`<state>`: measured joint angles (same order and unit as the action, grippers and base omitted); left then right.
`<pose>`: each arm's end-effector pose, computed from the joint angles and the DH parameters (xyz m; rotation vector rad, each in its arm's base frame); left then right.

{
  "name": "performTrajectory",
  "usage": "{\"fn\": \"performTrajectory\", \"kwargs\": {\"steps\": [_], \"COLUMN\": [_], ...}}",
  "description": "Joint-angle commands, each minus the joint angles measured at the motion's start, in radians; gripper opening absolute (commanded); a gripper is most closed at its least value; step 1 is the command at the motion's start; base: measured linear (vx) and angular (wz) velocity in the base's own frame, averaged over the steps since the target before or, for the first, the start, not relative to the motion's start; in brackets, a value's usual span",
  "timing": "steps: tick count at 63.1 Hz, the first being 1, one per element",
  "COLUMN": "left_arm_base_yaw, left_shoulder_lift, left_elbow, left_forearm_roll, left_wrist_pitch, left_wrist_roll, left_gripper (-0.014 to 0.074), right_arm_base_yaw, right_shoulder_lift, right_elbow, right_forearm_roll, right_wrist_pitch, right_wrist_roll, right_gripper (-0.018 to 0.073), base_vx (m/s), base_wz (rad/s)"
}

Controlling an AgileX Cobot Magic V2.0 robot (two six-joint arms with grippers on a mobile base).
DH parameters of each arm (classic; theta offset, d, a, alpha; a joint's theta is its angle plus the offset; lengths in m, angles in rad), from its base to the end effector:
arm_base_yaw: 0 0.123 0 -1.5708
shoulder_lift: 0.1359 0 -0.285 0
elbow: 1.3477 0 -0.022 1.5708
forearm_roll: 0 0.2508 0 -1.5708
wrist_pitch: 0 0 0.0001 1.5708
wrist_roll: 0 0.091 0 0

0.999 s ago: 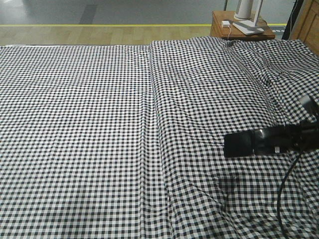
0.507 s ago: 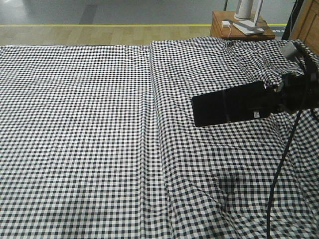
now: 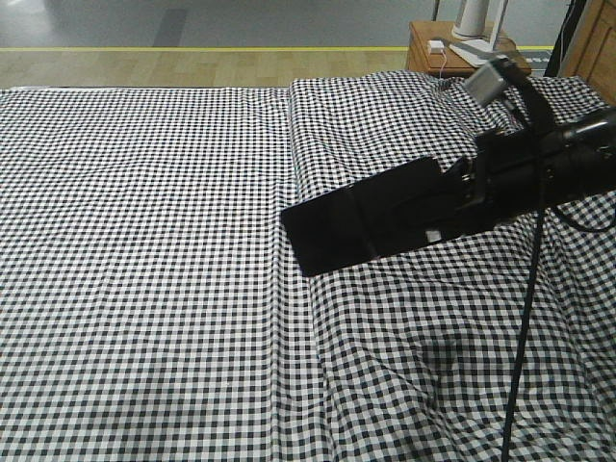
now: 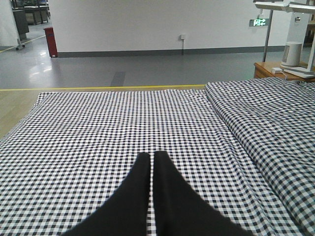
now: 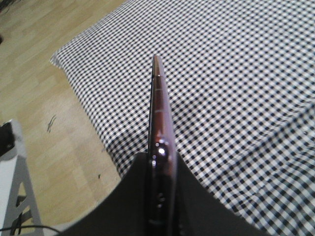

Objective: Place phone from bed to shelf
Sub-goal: 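Lift the phone off the bed with the right gripper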

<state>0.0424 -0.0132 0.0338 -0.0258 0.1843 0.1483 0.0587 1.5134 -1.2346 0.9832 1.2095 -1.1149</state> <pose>0.0562 0.0020 0.1857 0.0716 1.6883 0.1200 0.2906 0.0881 0.3285 -1.0096 2.1381 0.9444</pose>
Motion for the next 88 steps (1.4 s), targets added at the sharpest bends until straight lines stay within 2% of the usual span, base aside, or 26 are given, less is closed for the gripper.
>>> {"fn": "performTrajectory", "kwargs": {"steps": [1, 17, 32, 88], "left_arm_base_yaw": [-0.004, -0.004, -0.004, -0.004], "left_shoulder_lift": [-0.013, -0.013, -0.013, -0.013], "left_elbow": [-0.021, -0.021, -0.021, -0.021], "left_forearm_roll": [-0.009, -0.009, -0.009, -0.009], "left_wrist_pitch": [-0.072, -0.072, -0.072, -0.072], "left_wrist_roll": [-0.006, -0.006, -0.006, -0.006], "left_gripper": [0.0001, 0.0001, 0.0001, 0.0001], "right_arm_base_yaw": [0.054, 0.182, 0.255, 0.267], "right_shoulder_lift": [-0.054, -0.102, -0.157, -0.216], "right_elbow": [-0.023, -0.023, -0.023, -0.024], "right_forearm_roll": [0.059, 0.056, 0.056, 0.056], "right_wrist_pitch": [0.078, 0.077, 0.077, 0.077], "right_wrist_roll": [0.008, 0.033, 0.050, 0.064], "right_gripper": [-0.0003, -0.0003, -0.0002, -0.0002], "base_vx": [0.00, 0.00, 0.00, 0.00], "base_wz": [0.00, 0.00, 0.00, 0.00]}}
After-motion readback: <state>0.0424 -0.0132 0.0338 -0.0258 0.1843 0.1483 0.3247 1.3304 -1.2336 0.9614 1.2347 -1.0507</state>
